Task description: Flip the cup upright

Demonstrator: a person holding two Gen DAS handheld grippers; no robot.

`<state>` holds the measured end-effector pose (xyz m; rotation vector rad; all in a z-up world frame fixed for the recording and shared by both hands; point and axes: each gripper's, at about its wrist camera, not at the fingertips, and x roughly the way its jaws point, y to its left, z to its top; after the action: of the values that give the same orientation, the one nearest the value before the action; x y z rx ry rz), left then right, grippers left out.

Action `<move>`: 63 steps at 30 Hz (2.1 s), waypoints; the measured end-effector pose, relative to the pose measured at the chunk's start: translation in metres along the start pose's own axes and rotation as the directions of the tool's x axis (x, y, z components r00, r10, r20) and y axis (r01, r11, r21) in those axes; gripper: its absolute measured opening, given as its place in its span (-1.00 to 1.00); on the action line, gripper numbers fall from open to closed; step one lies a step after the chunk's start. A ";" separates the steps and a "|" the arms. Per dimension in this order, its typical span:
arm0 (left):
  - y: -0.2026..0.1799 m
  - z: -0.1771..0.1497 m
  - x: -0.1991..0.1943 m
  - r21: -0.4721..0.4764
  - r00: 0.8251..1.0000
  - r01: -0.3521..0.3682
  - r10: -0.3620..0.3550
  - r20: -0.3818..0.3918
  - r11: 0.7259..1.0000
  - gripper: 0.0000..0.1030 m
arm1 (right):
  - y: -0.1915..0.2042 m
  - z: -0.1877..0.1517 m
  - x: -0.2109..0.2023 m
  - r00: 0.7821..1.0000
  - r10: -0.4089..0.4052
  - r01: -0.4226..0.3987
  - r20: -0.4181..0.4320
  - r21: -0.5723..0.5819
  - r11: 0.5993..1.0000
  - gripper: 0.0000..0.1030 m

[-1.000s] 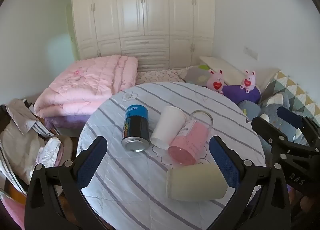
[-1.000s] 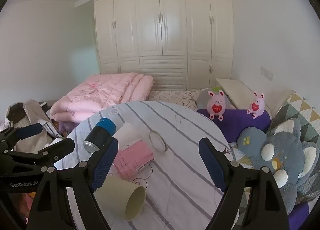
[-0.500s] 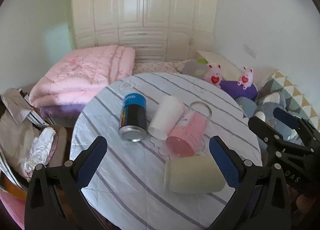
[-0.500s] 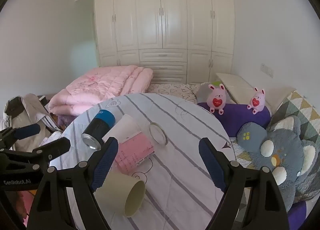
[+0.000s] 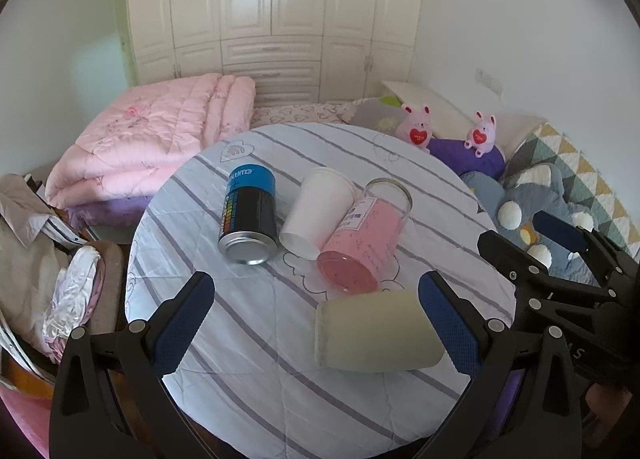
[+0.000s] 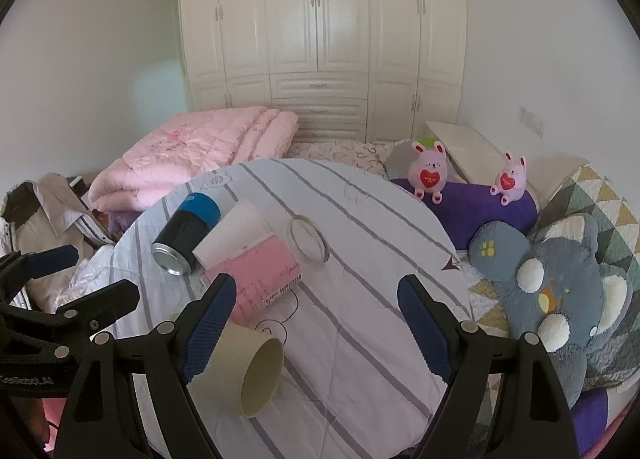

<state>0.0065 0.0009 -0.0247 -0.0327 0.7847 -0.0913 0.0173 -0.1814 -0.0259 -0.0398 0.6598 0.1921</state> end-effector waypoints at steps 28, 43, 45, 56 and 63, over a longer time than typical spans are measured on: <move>-0.015 0.003 -0.020 0.097 0.991 -0.019 0.005 0.137 0.995 1.00 | -0.001 0.003 -0.017 0.986 -0.024 0.032 0.163 -0.047 0.998 0.64; -0.011 0.003 0.007 0.224 0.996 0.081 -0.070 -0.058 0.971 1.00 | -0.028 -0.009 0.002 0.996 -0.028 0.026 0.079 0.022 0.999 0.63; -0.017 -0.001 0.013 0.307 0.992 0.097 -0.069 -0.101 0.947 1.00 | -0.030 -0.011 0.005 0.998 -0.024 0.023 0.066 0.025 0.999 0.63; -0.020 0.003 0.042 0.393 0.980 0.107 -0.031 -0.195 0.913 1.00 | -0.043 -0.006 0.025 1.000 -0.002 0.001 0.016 0.058 0.998 0.63; -0.036 0.029 0.069 0.369 0.965 0.178 -0.088 -0.249 0.912 1.00 | -0.051 0.002 0.039 1.000 -0.027 0.027 0.001 0.074 0.997 0.63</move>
<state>0.0732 -0.0411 -0.0509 0.3071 0.9820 -0.3867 0.0583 -0.2250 -0.0492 0.0226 0.6635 0.1412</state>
